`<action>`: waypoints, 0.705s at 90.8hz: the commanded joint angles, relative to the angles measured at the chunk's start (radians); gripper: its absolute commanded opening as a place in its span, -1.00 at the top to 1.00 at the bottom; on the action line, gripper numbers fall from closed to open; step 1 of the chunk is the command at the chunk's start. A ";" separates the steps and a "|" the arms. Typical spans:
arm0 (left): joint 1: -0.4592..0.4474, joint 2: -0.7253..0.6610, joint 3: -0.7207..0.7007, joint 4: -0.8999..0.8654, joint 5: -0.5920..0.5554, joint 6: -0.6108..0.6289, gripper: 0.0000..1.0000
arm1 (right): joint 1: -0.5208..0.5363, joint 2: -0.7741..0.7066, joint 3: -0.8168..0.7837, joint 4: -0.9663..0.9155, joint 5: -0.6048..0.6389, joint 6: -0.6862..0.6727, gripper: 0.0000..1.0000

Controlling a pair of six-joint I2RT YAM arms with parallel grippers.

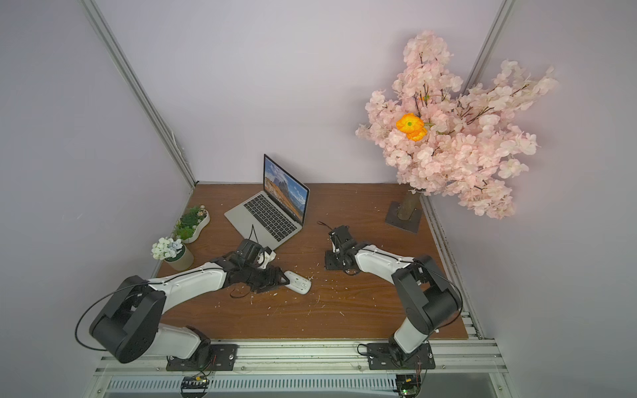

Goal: Remove the wireless mouse receiver from the laptop
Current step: Adjust the USB plug at the center of the board.

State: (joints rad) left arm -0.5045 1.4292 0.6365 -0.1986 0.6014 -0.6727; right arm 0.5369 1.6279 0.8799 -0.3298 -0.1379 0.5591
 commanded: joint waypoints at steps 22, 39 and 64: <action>-0.011 -0.013 -0.003 -0.012 -0.005 0.013 -0.30 | 0.008 0.003 -0.041 0.028 -0.087 0.093 0.26; -0.012 -0.009 -0.003 -0.015 -0.005 0.018 -0.30 | 0.025 0.013 -0.051 0.037 -0.118 0.107 0.26; -0.011 -0.006 -0.004 -0.022 -0.011 0.028 -0.30 | 0.038 -0.011 -0.076 0.017 -0.119 0.126 0.26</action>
State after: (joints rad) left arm -0.5045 1.4292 0.6323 -0.2012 0.5991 -0.6682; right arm 0.5697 1.6318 0.8440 -0.2722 -0.2546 0.6674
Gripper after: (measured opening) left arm 0.649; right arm 0.371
